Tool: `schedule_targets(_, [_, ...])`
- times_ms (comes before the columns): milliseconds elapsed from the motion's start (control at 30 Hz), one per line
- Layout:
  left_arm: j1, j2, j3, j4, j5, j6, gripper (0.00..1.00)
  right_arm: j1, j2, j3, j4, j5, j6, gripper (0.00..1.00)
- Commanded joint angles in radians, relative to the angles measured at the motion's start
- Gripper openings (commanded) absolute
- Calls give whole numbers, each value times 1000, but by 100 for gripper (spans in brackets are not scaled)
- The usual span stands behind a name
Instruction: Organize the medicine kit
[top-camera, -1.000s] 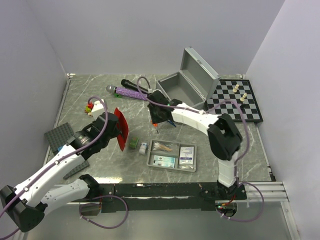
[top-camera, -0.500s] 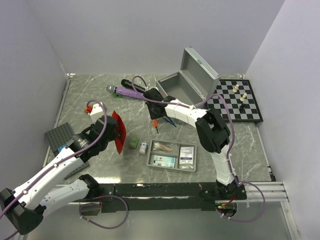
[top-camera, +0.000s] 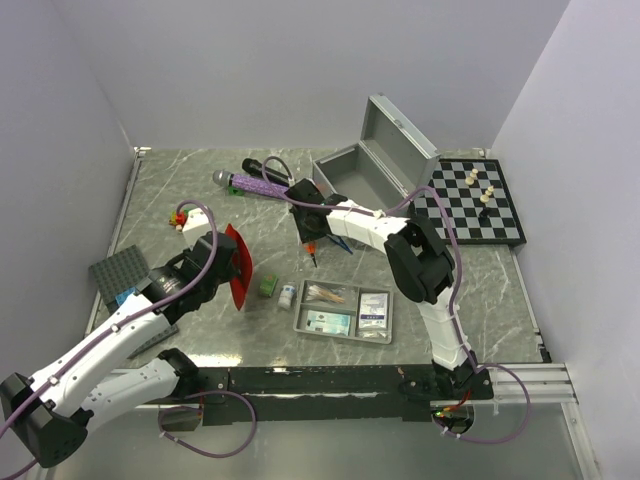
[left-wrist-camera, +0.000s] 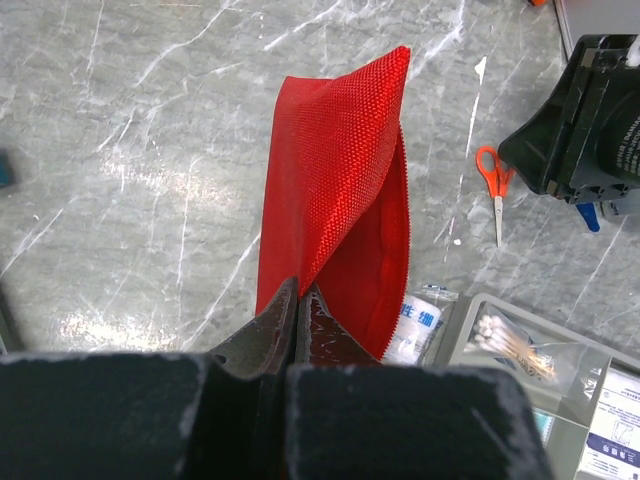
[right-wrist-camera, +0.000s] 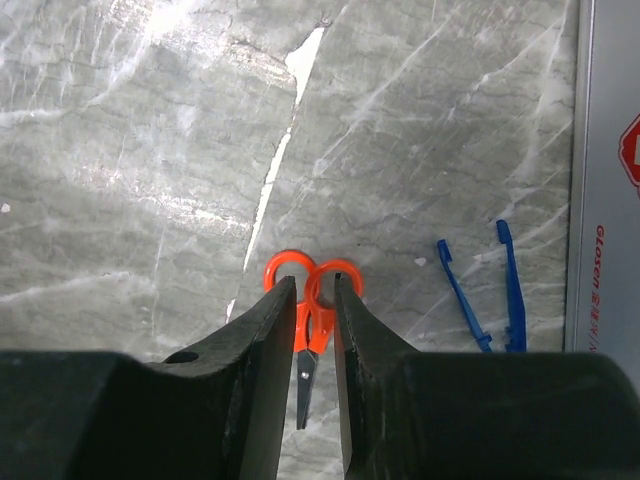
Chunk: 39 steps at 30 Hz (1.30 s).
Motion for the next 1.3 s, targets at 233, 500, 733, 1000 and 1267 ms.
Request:
schedule_targets(233, [-1, 0, -5, 45, 0, -3, 1, -4, 36, -3, 2, -10, 3, 31])
schedule_targets(500, [-1, 0, -8, 49, 2, -1, 1, -4, 45, -14, 1, -7, 5, 28])
schedule_targets(733, [-1, -2, -11, 50, 3, -1, 1, -4, 36, -52, 7, -9, 22, 8])
schedule_targets(1000, [-1, 23, 3, 65, 16, 2, 1, -12, -139, -130, 44, -13, 100, 0])
schedule_targets(1267, [-2, 72, 41, 110, 40, -3, 1, -15, -363, -187, 103, -154, 203, 0])
